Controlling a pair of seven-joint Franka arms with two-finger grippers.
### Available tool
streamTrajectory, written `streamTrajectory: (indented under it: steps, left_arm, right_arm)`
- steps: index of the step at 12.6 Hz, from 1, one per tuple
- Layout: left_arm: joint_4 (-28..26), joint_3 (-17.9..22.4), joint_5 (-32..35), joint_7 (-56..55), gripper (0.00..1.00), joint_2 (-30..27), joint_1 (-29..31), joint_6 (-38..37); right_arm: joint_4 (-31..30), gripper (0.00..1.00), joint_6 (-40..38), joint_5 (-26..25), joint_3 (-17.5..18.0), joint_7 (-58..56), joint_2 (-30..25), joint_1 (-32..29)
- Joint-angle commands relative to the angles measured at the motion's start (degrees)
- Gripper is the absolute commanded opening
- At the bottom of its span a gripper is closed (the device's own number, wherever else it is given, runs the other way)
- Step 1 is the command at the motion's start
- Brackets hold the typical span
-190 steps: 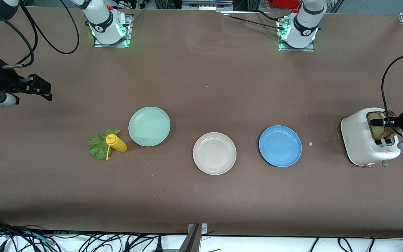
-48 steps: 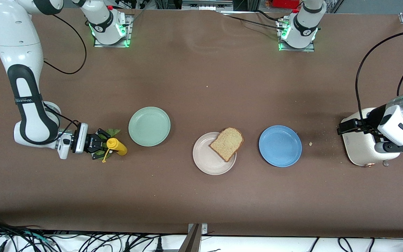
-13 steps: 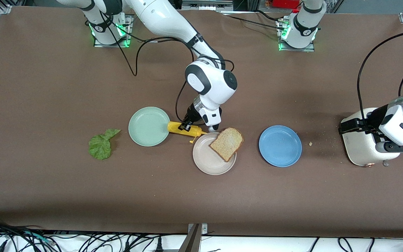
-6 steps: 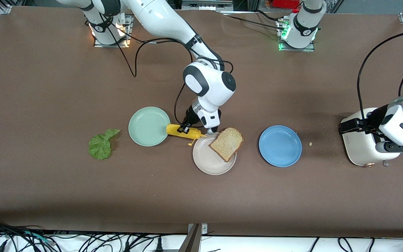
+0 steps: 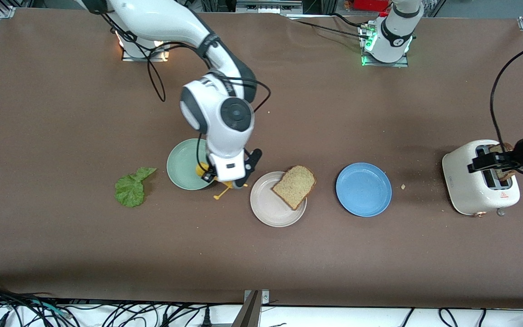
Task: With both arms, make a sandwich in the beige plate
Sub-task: 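Move the bottle back beside the lettuce while the left gripper returns to the toaster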
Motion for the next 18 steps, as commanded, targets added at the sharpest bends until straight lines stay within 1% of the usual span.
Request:
streamTrajectory:
  steps: [1, 2, 3, 4, 6, 7, 8, 9, 11, 12, 14, 16, 18]
  left_arm:
    - [0.27, -0.56, 7.57, 3.31, 0.99, -0.6, 0.75, -1.23]
    - [0.1, -0.56, 7.76, 4.19, 0.99, -0.34, 1.45, -1.23]
    - [-0.34, -0.56, 7.77, 4.55, 0.99, -0.17, 1.72, -1.23]
    - [-0.69, -0.65, 7.51, 4.64, 0.99, 0.01, 1.72, -1.23]
    - [-1.83, -0.74, 6.98, 4.73, 0.99, 0.19, 1.81, -1.23]
    - [-1.92, -0.74, 7.06, 5.16, 0.99, 0.19, 2.5, -1.23]
    - [-1.92, -0.74, 7.06, 6.12, 0.99, 0.27, 3.29, -1.23]
    - [-1.92, -0.65, 7.32, 7.09, 0.99, 0.45, 4.17, -1.23]
    - [-1.75, -0.65, 7.5, 11.29, 0.99, 1.5, 7.07, -0.88]
    - [-1.75, -0.65, 7.76, 12.88, 0.99, 1.94, 7.95, -0.62]
    - [-1.75, -0.56, 7.94, 12.99, 0.98, 3.96, 9.71, -0.18]
    - [-2.1, -0.47, 7.94, 12.29, 0.98, 5.54, 10.77, 0.7]
    - [-2.28, -0.47, 8.03, 12.2, 0.98, 6.95, 12.0, 0.88]
  right_arm:
    - [-9.4, 0.0, 2.28, 5.45, 1.71, -5.49, -7.92, -4.16]
    - [-11.68, 0.0, 2.28, 7.47, 1.71, -7.96, -9.86, -5.48]
    - [-14.49, 0.0, 2.28, 9.76, 2.58, -9.9, -12.66, -7.67]
    - [-17.56, 0.0, 2.36, 11.43, 6.33, -12.71, -15.21, -11.96]
    - [-25.9, 0.0, 5.16, 12.33, 13.72, -15.36, -21.53, -20.4]
    - [-28.9, 0.0, 6.22, 12.5, 16.97, -18.59, -23.74, -24.44]
    - [-30.59, 0.0, 6.49, 13.2, 18.31, -22.54, -25.33, -26.74]
    - [-31.73, 0.0, 6.5, 16.17, 18.85, -27.02, -26.48, -29.29]
    - [-32.01, 0.0, 6.41, 22.84, 19.73, -39.56, -26.58, -34.91]
    - [-31.75, 0.0, 6.06, 28.44, 19.73, -46.76, -26.05, -36.85]
    - [-31.48, 0.0, 5.62, 35.67, 19.56, -58.9, -23.6, -40.11]
    - [-30.61, 0.0, 4.92, 40.95, 19.03, -70.42, -19.65, -42.66]
    - [-30.52, 0.0, 4.83, 46.23, 16.32, -81.06, -15.78, -43.38]
